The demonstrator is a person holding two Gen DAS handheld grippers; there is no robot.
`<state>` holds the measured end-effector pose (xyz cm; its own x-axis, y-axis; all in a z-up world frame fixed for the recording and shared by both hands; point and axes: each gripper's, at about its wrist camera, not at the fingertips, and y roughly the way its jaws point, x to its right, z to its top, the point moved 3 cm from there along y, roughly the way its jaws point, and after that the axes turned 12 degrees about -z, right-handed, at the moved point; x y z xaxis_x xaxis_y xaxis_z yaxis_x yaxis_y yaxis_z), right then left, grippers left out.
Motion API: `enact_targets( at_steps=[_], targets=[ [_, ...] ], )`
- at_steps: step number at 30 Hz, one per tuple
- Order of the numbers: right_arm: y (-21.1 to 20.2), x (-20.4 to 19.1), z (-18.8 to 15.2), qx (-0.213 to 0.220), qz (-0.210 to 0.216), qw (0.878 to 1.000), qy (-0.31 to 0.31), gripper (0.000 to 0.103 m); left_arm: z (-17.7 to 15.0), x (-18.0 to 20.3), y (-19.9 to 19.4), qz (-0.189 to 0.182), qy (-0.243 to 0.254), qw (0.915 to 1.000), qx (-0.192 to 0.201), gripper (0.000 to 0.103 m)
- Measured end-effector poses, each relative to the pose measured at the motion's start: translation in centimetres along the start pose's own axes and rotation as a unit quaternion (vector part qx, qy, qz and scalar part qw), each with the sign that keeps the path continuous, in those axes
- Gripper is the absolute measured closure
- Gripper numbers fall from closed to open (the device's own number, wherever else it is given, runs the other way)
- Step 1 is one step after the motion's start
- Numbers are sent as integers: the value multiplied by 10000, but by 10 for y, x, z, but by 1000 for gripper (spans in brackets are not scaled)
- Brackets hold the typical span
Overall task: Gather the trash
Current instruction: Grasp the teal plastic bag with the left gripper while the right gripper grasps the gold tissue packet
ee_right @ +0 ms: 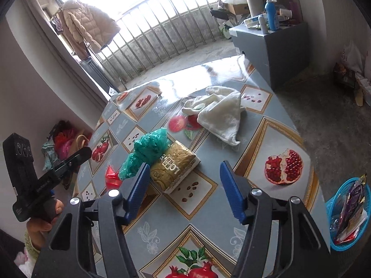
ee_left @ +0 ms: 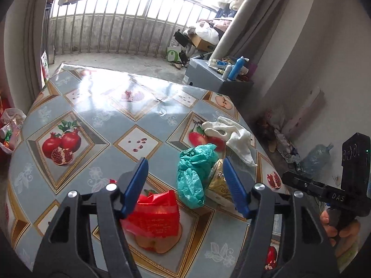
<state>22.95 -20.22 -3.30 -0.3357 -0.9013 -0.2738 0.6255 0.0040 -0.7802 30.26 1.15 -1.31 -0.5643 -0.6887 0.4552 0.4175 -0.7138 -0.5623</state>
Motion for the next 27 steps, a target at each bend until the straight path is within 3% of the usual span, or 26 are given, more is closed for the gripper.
enact_targets(
  at_steps=[5, 9, 12, 19, 27],
  targets=[
    [45, -8, -2, -620, 147, 9978, 184, 55, 2, -6, 52, -123, -77, 9982, -574, 63],
    [77, -11, -4, -1014, 233, 9940, 338, 63, -1, -12, 84, -291, -297, 9943, -985, 67],
    [91, -12, -7, -1214, 388, 9910, 419, 68, -1, -6, 90, -284, -226, 9940, -1033, 67],
    [82, -4, -11, -1267, 418, 9905, 346, 74, -12, 11, 89, -384, -275, 9910, -1256, 68],
    [38, 36, -43, -1430, 300, 9893, -21, 74, -65, 71, 59, -1102, -181, 9786, -1727, 69]
  ],
)
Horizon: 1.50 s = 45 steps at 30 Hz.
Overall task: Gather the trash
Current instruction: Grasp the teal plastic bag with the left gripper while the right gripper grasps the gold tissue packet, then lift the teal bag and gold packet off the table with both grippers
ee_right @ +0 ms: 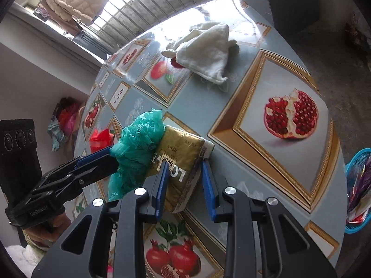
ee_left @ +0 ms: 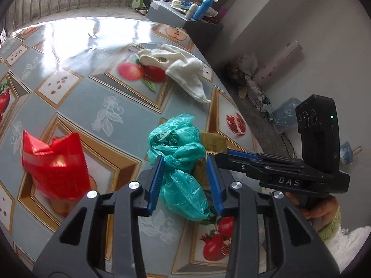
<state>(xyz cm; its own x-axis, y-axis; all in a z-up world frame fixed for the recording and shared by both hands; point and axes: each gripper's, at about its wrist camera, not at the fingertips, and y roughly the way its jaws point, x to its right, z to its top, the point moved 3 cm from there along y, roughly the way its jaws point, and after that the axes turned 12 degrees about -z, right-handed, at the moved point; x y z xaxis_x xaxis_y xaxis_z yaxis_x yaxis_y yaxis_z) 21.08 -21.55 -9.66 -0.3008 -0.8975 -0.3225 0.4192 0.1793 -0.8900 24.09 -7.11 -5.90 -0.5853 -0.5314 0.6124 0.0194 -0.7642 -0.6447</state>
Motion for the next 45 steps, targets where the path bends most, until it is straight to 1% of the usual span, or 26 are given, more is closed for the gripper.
enact_targets(
  at_steps=[2, 4, 5, 6, 9, 12, 14, 17, 20, 22, 23, 24, 25, 29, 33, 37, 39, 42, 45],
  targets=[
    [-11, 6, -19, -61, -28, 9999, -117, 74, -21, 15, -1, -195, -4, 9997, -122, 69],
    [-21, 10, -39, -130, -27, 9996, -236, 74, -44, 29, -1, -488, -15, 9983, -329, 70],
    [-25, 11, -49, -161, -27, 9995, -288, 74, -56, 34, -3, -610, -89, 9974, -361, 70],
    [-29, 11, -59, -181, -43, 9992, -364, 77, -66, 39, -4, -652, -116, 9971, -383, 71],
    [-39, 15, -82, -168, -196, 9983, -524, 77, -91, 48, -7, -692, -136, 9963, -487, 71],
    [-43, 25, -90, -110, -328, 9986, -389, 77, -103, 48, -11, -598, -181, 9973, -398, 71],
    [-45, 33, -91, -64, -254, 9996, -140, 77, -103, 44, -17, -459, -227, 9984, -253, 70],
    [-51, 41, -88, 66, -99, 9998, 175, 76, -101, 40, -29, -280, -249, 9993, -28, 64],
    [-49, 41, -83, 7, 159, 9991, 388, 69, -99, 33, -34, -230, -377, 9990, 22, 63],
    [-46, 41, -80, -55, 207, 9987, 458, 68, -96, 28, -32, -173, -434, 9989, 42, 63],
    [-42, 37, -78, -70, 194, 9986, 488, 65, -95, 25, -31, -123, -463, 9988, 58, 62],
    [-40, 36, -74, -77, 161, 9985, 523, 59, -95, 23, -30, -57, -500, 9987, 66, 61],
    [-37, 33, -72, -74, 114, 9984, 549, 56, -94, 19, -29, 18, -547, 9985, 83, 59],
    [-28, 18, -62, -42, -59, 9987, 497, 39, -91, 10, -27, 171, -603, 9979, 169, 59],
    [-16, 5, -56, -22, -374, 9985, 388, 38, -88, 7, -25, 301, -553, 9978, 196, 59],
    [-13, -6, -55, 171, -760, 9970, 16, 39, -87, 8, -23, 364, -456, 9981, 180, 59],
    [-15, -12, -57, 255, -934, 9943, -449, 42, -87, 8, -23, 376, -432, 9982, 173, 59],
    [-17, -14, -63, 183, -924, 9900, -1048, 42, -86, 9, -22, 409, -380, 9983, 161, 59],
    [-25, -14, -70, 213, -1072, 9817, -1562, 42, -85, 10, -22, 456, -328, 9983, 154, 56]
  ],
)
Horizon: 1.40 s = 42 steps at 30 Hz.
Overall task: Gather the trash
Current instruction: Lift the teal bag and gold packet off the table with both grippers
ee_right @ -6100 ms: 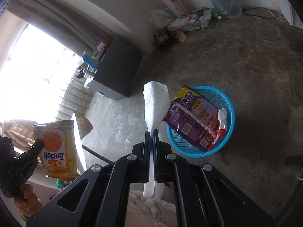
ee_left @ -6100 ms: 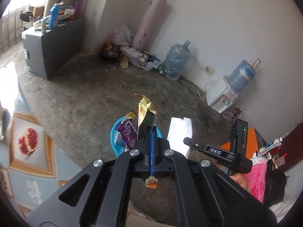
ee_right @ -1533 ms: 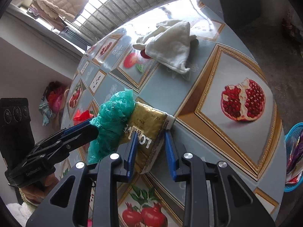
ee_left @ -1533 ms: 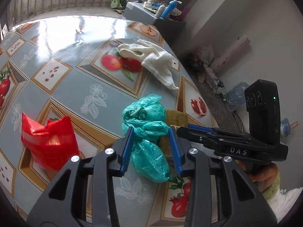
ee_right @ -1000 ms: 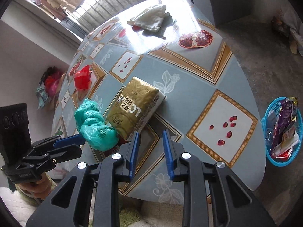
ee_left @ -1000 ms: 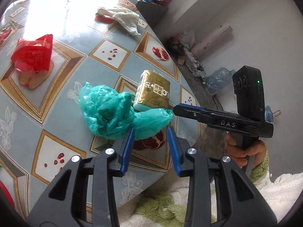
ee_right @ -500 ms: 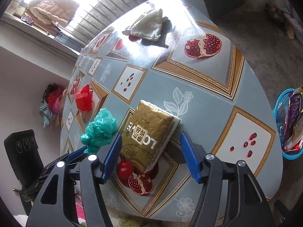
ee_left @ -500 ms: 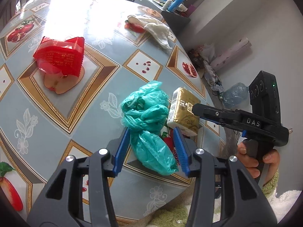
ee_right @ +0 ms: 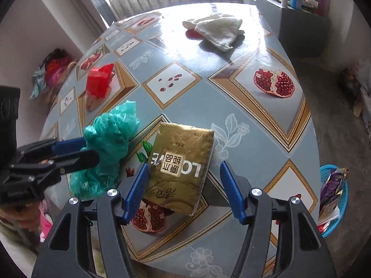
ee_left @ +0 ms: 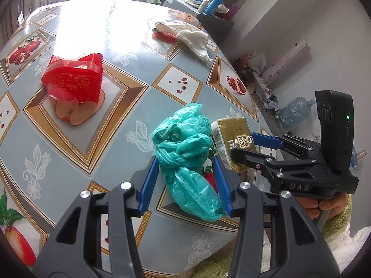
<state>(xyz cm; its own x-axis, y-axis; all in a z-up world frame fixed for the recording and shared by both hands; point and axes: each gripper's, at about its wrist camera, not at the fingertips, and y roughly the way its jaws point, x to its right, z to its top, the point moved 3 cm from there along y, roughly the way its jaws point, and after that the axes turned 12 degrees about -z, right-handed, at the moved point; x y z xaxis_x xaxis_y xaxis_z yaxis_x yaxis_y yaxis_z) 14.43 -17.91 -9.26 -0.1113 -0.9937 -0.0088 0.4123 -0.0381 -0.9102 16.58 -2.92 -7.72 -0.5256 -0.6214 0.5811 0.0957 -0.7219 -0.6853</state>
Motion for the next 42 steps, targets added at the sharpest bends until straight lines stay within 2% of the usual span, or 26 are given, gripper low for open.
enact_targets(
  at_steps=[2, 5, 9, 17, 19, 26, 42],
  targets=[
    [-5, 1, -2, 63, -136, 9998, -100, 42, 1, 1, -1, 102, 61, 9999, 28, 51],
    [-10, 7, -3, 135, -124, 9998, 116, 40, 1, 4, -4, 273, 180, 9994, 97, 44],
    [-12, 5, 0, 283, -71, 9993, 243, 40, 3, 5, -4, 511, 356, 9980, 98, 41],
    [4, -4, -1, 142, -164, 9996, 183, 40, 6, 15, 15, 977, 883, 9913, -32, 41],
    [3, -3, -3, 117, -112, 9997, 203, 45, 7, 16, 19, 1066, 944, 9898, -67, 41],
    [-4, 14, -12, 91, -273, 9990, 351, 47, 3, 18, 27, 1083, 954, 9894, -166, 50],
    [-1, 21, -13, 89, -369, 9985, 382, 47, 2, 23, 30, 1271, 1146, 9852, -122, 54]
  ],
)
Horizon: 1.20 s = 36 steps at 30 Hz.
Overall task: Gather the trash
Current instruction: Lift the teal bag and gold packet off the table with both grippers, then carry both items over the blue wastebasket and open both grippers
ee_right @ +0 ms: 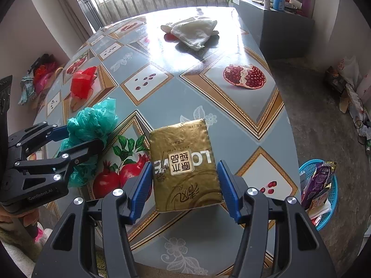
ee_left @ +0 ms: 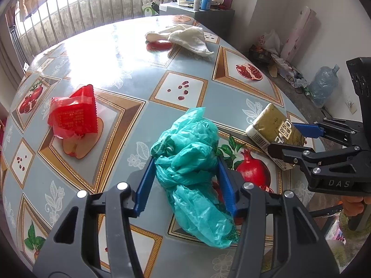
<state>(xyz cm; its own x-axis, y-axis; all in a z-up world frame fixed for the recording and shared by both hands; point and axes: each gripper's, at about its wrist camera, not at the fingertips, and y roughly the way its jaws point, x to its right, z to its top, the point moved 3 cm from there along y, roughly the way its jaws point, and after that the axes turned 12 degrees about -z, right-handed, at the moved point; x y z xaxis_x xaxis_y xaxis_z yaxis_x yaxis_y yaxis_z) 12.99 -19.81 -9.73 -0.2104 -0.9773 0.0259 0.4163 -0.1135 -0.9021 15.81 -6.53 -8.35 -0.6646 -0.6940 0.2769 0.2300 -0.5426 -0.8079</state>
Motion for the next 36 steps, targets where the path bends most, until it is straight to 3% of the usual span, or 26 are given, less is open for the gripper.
enact_targets(
  at_steps=[13, 18, 28, 36],
  targets=[
    [-2, 6, -3, -44, 194, 9995, 232, 50, 1, 3, -11, 145, 102, 9997, 161, 55],
    [-6, 12, -5, -72, 481, 9974, 526, 51, 3, 4, -24, 96, 80, 9995, 298, 55],
    [-32, 48, -20, 252, 983, 9848, 1406, 51, 24, 39, -47, -266, 436, 9973, 521, 55],
    [-59, 116, -45, 674, 830, 9662, 2346, 51, 53, 93, -40, -774, 981, 9909, 510, 55]
  ],
)
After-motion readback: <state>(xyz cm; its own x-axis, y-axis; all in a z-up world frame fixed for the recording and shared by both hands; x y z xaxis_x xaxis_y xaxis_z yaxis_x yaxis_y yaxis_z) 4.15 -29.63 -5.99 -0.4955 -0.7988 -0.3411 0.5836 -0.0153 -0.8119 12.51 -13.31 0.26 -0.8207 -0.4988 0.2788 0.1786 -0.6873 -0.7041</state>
